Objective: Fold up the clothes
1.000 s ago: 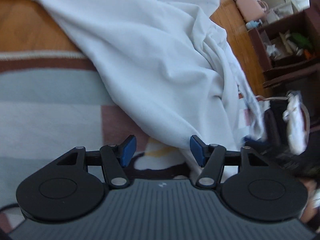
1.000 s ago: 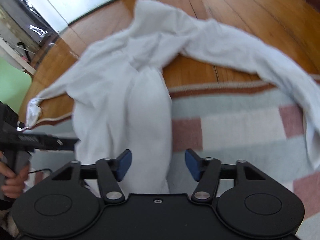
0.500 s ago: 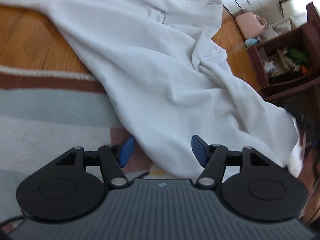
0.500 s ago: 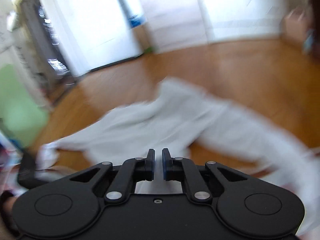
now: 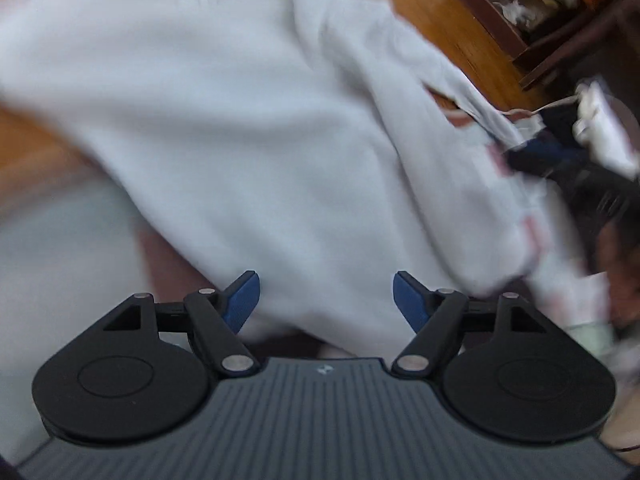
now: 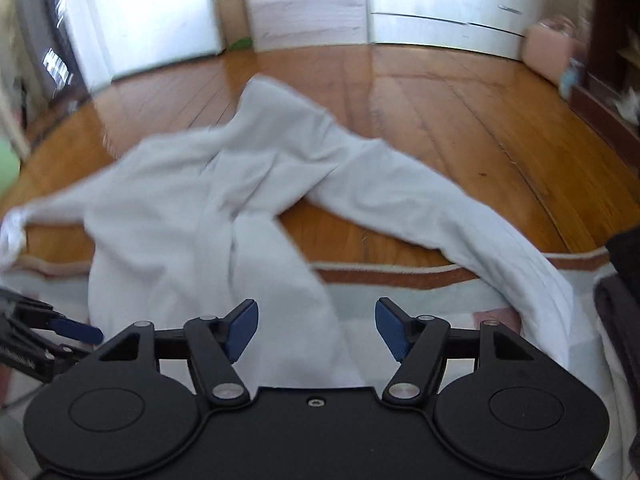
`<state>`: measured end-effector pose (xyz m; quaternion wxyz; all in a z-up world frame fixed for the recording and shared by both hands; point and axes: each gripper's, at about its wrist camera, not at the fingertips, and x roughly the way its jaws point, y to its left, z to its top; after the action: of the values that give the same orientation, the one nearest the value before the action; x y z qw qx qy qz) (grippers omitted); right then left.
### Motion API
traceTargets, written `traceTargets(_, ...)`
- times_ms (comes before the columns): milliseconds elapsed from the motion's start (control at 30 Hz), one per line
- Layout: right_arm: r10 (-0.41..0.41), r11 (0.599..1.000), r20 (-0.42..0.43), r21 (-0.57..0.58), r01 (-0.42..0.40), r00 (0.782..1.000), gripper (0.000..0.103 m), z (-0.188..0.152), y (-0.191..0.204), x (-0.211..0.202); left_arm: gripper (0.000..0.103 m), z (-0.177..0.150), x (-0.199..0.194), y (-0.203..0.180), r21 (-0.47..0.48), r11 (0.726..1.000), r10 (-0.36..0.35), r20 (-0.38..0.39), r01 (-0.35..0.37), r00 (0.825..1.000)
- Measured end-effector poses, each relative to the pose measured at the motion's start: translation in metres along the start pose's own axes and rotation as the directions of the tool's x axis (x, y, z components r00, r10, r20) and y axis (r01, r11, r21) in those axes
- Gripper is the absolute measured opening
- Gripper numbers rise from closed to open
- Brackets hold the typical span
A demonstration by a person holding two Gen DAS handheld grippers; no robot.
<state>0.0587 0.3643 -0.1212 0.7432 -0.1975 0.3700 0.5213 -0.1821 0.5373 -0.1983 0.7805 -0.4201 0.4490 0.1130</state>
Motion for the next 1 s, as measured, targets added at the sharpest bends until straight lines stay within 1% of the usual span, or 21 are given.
traceTargets(33,0.029,0.999,-0.015,-0.013,-0.029,0.999,0.070,-0.003,0.008,0.003,0.074,-0.001,0.000,0.006,-0.036,0.999,-0.029,0.003,0.029,1.000)
traceTargets(133,0.127,0.992,-0.069,-0.007,-0.128,0.990,0.070,-0.011,0.024,0.016,0.074,0.001,-0.008,0.007,0.001,1.000,0.017,0.038,-0.017,0.999)
traceTargets(200,0.212,0.973,-0.133,0.120,-0.197,0.968,0.070,-0.020,0.025,0.037,0.074,0.000,-0.012,0.010,0.006,0.999,0.044,0.067,-0.044,0.997)
traceTargets(233,0.230,0.962,-0.164,0.189,-0.198,0.959,0.070,-0.026,0.022,0.049,0.074,0.001,-0.014,0.011,0.012,0.998,0.054,0.079,-0.055,0.995)
traceTargets(267,0.217,0.964,-0.144,0.190,-0.188,0.966,0.063,-0.030,0.020,0.053,0.072,0.001,-0.015,0.011,0.021,0.997,0.072,0.093,-0.075,0.993)
traceTargets(300,0.203,0.966,-0.124,0.188,-0.178,0.971,0.038,-0.033,0.019,0.056,0.071,0.000,-0.015,0.010,0.038,0.994,0.099,0.110,-0.104,0.989)
traceTargets(333,0.163,0.981,-0.092,0.120,-0.152,0.982,0.017,-0.032,0.021,0.051,0.070,-0.002,-0.016,0.007,0.065,0.988,0.133,0.133,-0.142,0.982)
traceTargets(367,0.130,0.989,-0.073,0.074,-0.125,0.989,0.003,-0.022,0.021,0.046,0.070,-0.004,-0.017,0.004,0.090,0.979,0.165,0.157,-0.181,0.974)
traceTargets(400,0.098,0.995,-0.051,0.030,-0.097,0.994,0.003,-0.013,0.020,0.042,0.070,-0.006,-0.018,0.000,0.119,0.968,0.198,0.183,-0.222,0.963)
traceTargets(467,0.037,0.998,0.062,0.050,-0.040,0.997,0.003,0.013,0.004,0.023,0.070,-0.009,-0.022,-0.010,0.191,0.931,0.263,0.244,-0.312,0.934)
traceTargets(533,-0.043,0.995,0.156,0.094,0.028,0.987,0.003,0.040,-0.017,0.008,0.070,-0.012,-0.028,-0.020,0.248,0.887,0.309,0.309,-0.390,0.899)
traceTargets(567,-0.091,0.992,0.166,0.104,0.074,0.982,0.003,0.048,-0.028,0.006,0.070,-0.015,-0.033,-0.024,0.270,0.874,0.309,0.337,-0.405,0.890)
traceTargets(600,-0.139,0.986,0.175,0.114,0.120,0.975,0.003,0.057,-0.039,0.004,0.070,-0.018,-0.039,-0.029,0.294,0.867,0.290,0.358,-0.402,0.888)
traceTargets(633,-0.192,0.978,0.177,0.118,0.173,0.965,0.003,0.061,-0.048,0.004,0.071,-0.021,-0.043,-0.035,0.323,0.865,0.259,0.372,-0.385,0.892)
traceTargets(700,-0.236,0.967,0.151,0.132,0.217,0.960,0.003,0.064,-0.065,0.008,0.074,-0.027,-0.044,-0.052,0.398,0.853,0.189,0.366,-0.337,0.911)
traceTargets(733,-0.238,0.965,0.129,0.148,0.218,0.963,0.003,0.063,-0.072,0.012,0.076,-0.032,-0.040,-0.061,0.451,0.835,0.164,0.341,-0.314,0.926)
traceTargets(800,-0.206,0.957,0.071,0.224,0.186,0.976,0.003,0.053,-0.088,0.023,0.084,-0.043,-0.022,-0.075,0.561,0.770,0.182,0.264,-0.304,0.947)
traceTargets(833,-0.201,0.948,0.036,0.259,0.185,0.979,0.003,0.045,-0.093,0.029,0.084,-0.049,-0.012,-0.079,0.596,0.741,0.207,0.237,-0.310,0.949)
traceTargets(867,-0.194,0.939,0.002,0.291,0.184,0.981,0.003,0.037,-0.097,0.036,0.084,-0.052,-0.003,-0.080,0.612,0.726,0.222,0.224,-0.314,0.949)
traceTargets(933,-0.206,0.944,-0.020,0.258,0.204,0.978,0.003,0.023,-0.093,0.043,0.084,-0.053,0.007,-0.078,0.623,0.719,0.231,0.203,-0.308,0.951)
traceTargets(1000,-0.229,0.954,-0.041,0.189,0.233,0.973,0.005,0.011,-0.084,0.047,0.084,-0.046,0.008,-0.075,0.608,0.737,0.222,0.194,-0.294,0.956)
